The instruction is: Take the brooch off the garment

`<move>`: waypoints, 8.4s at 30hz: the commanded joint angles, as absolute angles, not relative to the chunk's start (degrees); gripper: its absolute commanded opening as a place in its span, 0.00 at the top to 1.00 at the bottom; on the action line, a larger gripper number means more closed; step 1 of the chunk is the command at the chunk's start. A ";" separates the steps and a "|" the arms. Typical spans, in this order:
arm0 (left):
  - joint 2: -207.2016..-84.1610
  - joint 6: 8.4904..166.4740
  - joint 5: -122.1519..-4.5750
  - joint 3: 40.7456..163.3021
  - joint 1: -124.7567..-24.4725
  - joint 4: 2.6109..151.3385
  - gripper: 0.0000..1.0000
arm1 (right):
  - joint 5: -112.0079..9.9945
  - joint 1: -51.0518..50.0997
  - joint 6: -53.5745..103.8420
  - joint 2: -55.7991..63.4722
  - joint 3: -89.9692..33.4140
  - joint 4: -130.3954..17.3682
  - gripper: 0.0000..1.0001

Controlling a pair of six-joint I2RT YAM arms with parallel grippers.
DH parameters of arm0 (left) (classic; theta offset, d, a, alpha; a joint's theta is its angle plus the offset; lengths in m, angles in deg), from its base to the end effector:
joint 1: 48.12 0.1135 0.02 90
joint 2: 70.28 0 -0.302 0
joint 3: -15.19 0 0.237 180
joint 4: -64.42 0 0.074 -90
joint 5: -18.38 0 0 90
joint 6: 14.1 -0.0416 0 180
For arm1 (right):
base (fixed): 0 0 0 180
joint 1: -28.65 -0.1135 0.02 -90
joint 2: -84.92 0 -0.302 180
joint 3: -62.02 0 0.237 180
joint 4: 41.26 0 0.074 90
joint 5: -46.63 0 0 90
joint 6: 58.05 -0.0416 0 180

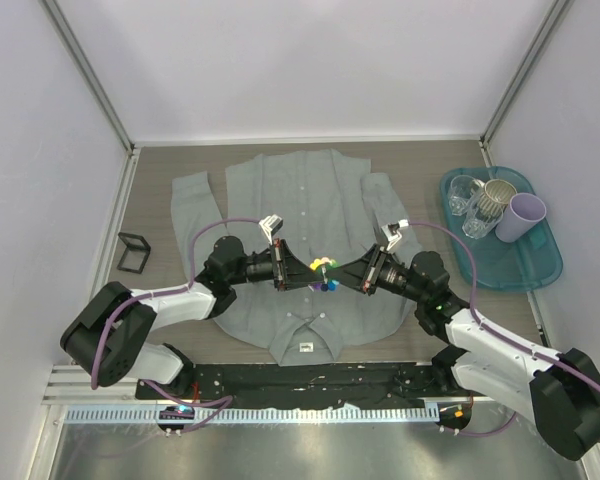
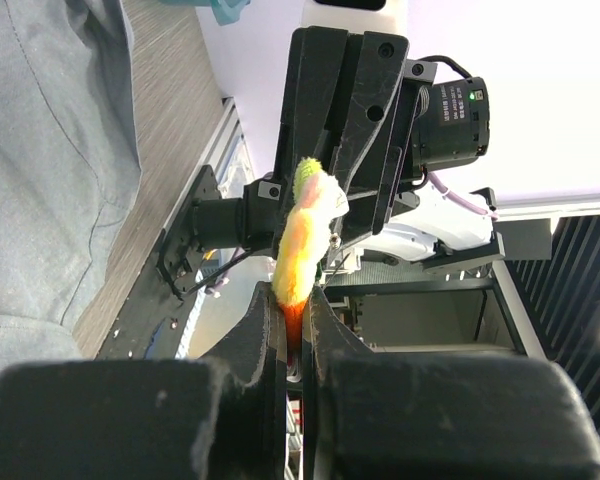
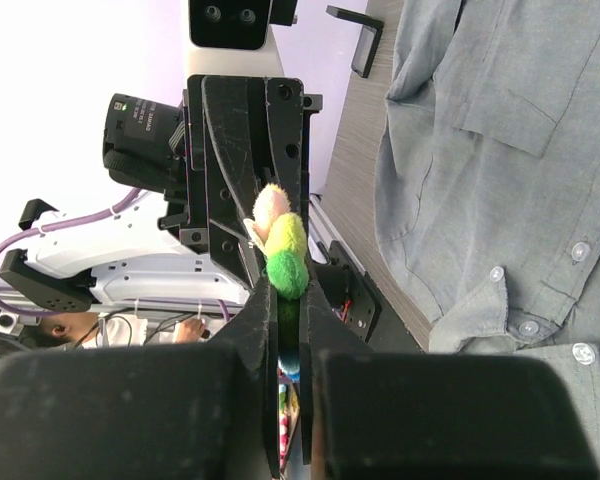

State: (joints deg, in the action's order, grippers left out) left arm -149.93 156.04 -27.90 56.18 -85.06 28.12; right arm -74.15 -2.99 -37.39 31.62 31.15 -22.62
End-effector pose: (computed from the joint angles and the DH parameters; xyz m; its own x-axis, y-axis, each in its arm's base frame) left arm 0.1864 -0.1761 0.2582 -0.9773 -0.1560 -0.1431 0.1365 0.0522 -0.9893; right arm 0.1319 0.1063 0.2580 -0.8483 0.4215 -0.3204 -0.2597 0.1960 0.9456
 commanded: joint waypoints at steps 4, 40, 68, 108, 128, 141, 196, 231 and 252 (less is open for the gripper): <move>-149.29 156.85 -28.20 55.96 -84.85 21.34 0.85 | -73.70 -2.99 -37.92 33.15 31.45 -18.83 0.99; -154.56 159.58 -29.44 58.51 -85.91 15.97 0.64 | -71.31 -2.99 -34.41 35.00 30.13 -25.33 0.99; -157.37 160.10 -27.15 60.79 -86.26 15.53 0.75 | -72.63 -3.52 -32.21 33.77 29.34 -27.00 0.99; -150.97 156.50 -26.45 58.08 -85.82 18.88 0.54 | -70.17 -6.42 -30.89 32.80 27.58 -29.20 0.99; -145.33 157.73 -26.98 52.00 -81.25 17.73 0.65 | -70.96 -5.54 -33.71 34.12 29.34 -26.83 0.99; -145.69 158.00 -26.80 51.39 -80.55 20.01 1.00 | -72.11 -5.45 -29.93 33.24 25.83 -31.92 0.84; -156.13 103.24 -122.25 100.52 -38.97 133.49 1.00 | -74.66 -2.73 -15.25 27.88 7.63 -59.35 0.44; -177.24 86.36 -125.24 101.57 -40.56 112.56 1.00 | -73.60 -2.73 -16.13 27.08 8.68 -58.47 0.46; -181.72 87.85 -125.59 103.42 -40.91 114.59 1.00 | -73.42 -2.73 -16.83 28.75 9.04 -58.82 0.47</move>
State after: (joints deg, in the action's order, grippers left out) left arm -181.19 86.21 -124.62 101.38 -40.56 114.69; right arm -73.85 -2.92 -16.43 27.12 9.93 -60.34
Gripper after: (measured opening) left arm 0.022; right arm 0.533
